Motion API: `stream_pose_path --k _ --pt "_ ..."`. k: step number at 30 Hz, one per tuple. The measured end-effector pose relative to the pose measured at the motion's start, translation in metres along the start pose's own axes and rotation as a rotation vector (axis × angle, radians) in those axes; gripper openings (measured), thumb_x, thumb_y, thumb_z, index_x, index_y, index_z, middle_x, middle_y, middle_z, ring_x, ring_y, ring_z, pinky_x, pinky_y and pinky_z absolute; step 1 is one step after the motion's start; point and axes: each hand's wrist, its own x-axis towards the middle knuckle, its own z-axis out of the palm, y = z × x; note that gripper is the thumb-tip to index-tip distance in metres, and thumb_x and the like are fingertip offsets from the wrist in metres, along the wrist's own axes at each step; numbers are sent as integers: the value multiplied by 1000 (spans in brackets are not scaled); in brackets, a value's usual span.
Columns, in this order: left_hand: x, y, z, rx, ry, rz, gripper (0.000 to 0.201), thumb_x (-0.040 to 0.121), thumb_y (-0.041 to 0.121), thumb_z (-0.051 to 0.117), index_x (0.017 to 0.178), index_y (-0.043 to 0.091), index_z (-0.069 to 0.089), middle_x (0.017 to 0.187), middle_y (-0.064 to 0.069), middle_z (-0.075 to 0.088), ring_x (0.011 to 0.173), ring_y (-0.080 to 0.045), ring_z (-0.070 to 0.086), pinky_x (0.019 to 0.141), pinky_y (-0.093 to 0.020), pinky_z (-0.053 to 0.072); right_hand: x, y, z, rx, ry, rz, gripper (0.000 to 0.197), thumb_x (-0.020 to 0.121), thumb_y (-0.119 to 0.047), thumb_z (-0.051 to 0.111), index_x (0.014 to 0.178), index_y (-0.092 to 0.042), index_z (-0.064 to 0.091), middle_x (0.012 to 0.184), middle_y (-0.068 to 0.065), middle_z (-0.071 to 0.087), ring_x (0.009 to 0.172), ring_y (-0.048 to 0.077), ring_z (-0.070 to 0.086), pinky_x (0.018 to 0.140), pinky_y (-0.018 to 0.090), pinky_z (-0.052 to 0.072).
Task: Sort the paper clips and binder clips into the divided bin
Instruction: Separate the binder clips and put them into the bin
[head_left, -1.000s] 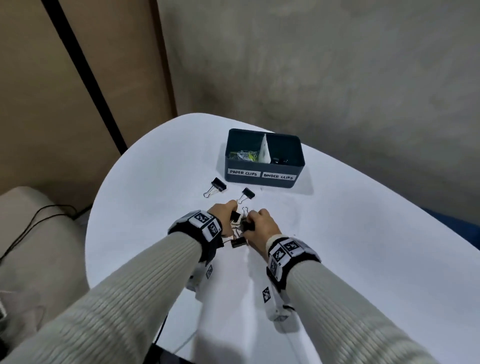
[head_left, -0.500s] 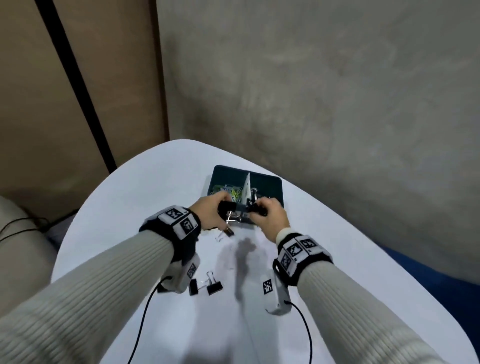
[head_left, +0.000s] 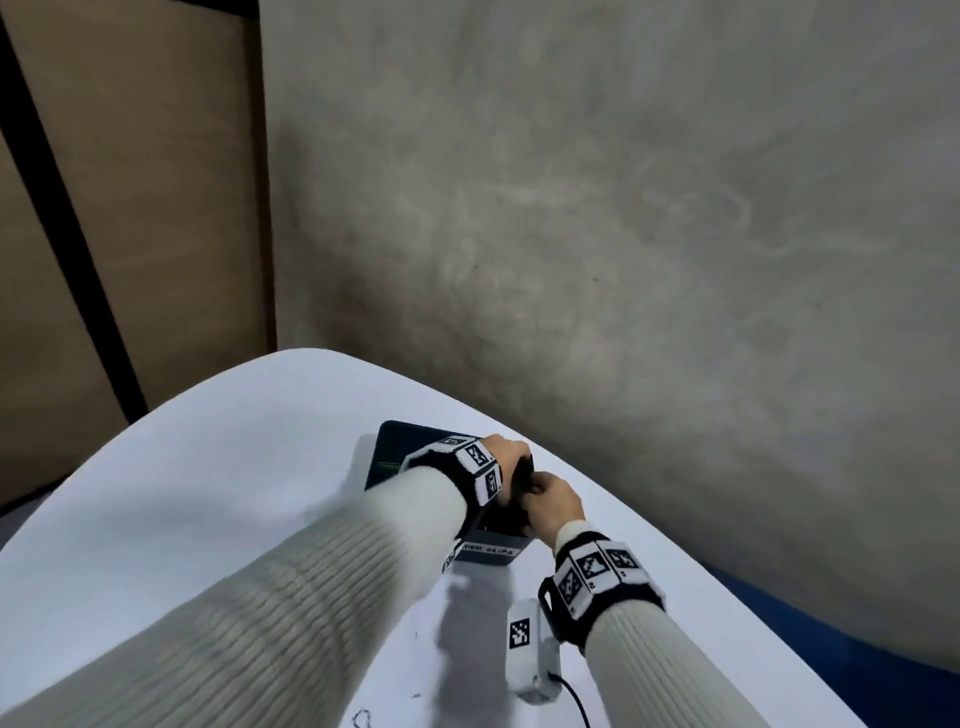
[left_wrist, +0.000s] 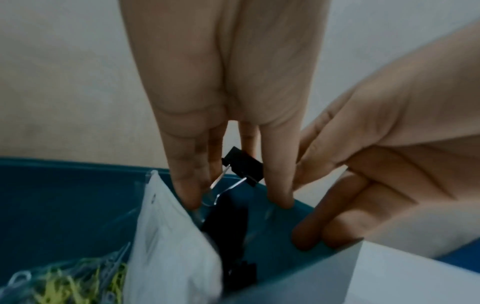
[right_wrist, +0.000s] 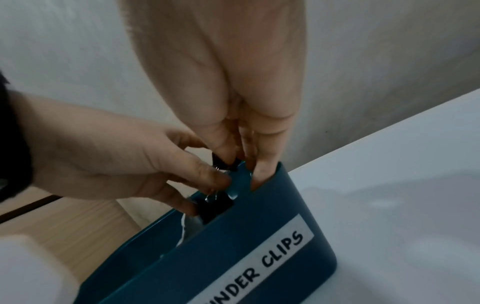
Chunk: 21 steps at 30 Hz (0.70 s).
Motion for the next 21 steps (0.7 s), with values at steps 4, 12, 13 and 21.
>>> stream_pose_path --k 4,12,13,21 --pt "-14 -3 2 -25 62 60 57 78 18 68 132 17 51 124 -14 60 119 -31 55 98 -32 44 -16 1 -2 -22 194 -35 34 88 -4 42 116 -10 60 116 11 61 102 29 59 92 30 47" --pt "-124 -93 20 -316 414 -263 20 82 0 50 89 19 53 91 1 51 89 -23 55 78 -31 44 -87 -4 64 -203 16 -487 16 87 -14 52 99 -15 64 96 0 62 84 15 56 80 26 48" --pt "-137 -108 29 -296 372 -319 21 83 0 50 94 18 54 99 -1 53 95 -23 55 83 -32 45 -90 0 78 -304 -72 -489 23 90 -17 50 108 -17 63 110 1 62 96 17 57 89 28 48" --pt "-183 -136 91 173 -65 -245 60 90 25 53 145 28 28 147 1 35 133 -23 34 101 -37 39 -105 16 129 -757 -329 -321 41 93 -7 45 133 -12 44 140 11 31 120 33 47 103 36 43"
